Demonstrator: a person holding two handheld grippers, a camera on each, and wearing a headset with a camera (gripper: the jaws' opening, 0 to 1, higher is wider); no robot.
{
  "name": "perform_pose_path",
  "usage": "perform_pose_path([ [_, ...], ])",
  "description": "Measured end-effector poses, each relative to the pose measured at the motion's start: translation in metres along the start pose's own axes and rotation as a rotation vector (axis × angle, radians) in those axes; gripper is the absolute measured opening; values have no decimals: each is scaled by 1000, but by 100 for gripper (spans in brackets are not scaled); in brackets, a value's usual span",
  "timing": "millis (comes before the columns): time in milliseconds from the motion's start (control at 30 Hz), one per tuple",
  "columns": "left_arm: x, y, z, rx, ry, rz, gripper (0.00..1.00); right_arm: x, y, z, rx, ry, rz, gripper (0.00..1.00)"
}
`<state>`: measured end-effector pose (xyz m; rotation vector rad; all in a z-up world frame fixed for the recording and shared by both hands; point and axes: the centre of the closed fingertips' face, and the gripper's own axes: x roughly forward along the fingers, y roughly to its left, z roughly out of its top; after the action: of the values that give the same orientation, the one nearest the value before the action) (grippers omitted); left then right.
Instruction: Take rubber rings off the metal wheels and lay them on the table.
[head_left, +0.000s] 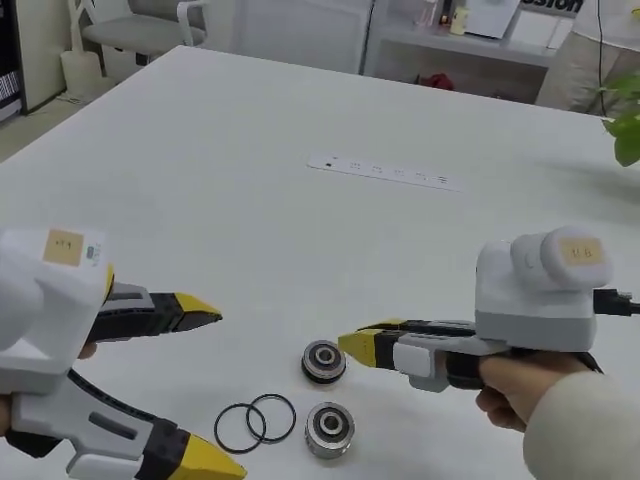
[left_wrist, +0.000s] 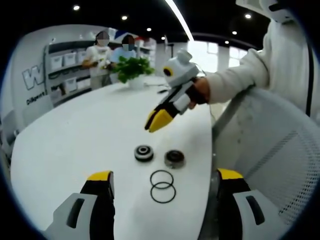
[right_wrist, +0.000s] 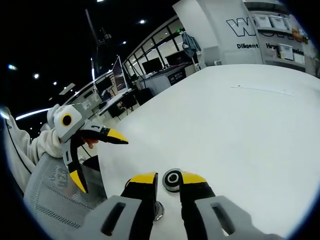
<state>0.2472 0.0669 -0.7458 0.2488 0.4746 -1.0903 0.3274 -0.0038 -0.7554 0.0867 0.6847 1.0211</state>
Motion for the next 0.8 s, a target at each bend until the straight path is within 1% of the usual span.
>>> perform_pose_path([
  [100, 0, -1, 1, -1, -5, -4, 85, -2, -3, 1, -5, -5, -4, 15],
  [167, 0, -1, 4, -2, -15, -4, 85, -3, -5, 1, -10, -9, -6, 16],
  [233, -2, 3, 9, -16, -37, 9, 86, -4, -8, 2, -12, -15, -12, 17],
  [367, -6, 8, 19, -21, -57, 22, 88, -6, -12, 1, -10, -19, -21, 18],
  [433, -9, 9, 30, -35, -82, 27, 88, -7, -13, 1, -19, -21, -22, 19],
  [500, -12, 11, 42, -26, -111, 28, 88, -8, -10, 0, -43, -21, -1, 21],
  [567, -15, 14, 54, -17, -125, 32, 88, -8, -7, -2, -79, -16, 13, 23],
  [633, -16, 16, 61, -3, -128, 32, 87, -8, -5, -5, -113, -1, 16, 23],
  [700, -17, 19, 70, 25, -121, 33, 87, -7, -3, -9, -139, 17, 21, 23],
  [767, -17, 21, 81, 60, -113, 31, 87, -7, -2, -12, -158, 31, 18, 23],
  [800, -17, 22, 88, 78, -116, 30, 87, -6, -3, -13, -167, 34, 17, 23],
])
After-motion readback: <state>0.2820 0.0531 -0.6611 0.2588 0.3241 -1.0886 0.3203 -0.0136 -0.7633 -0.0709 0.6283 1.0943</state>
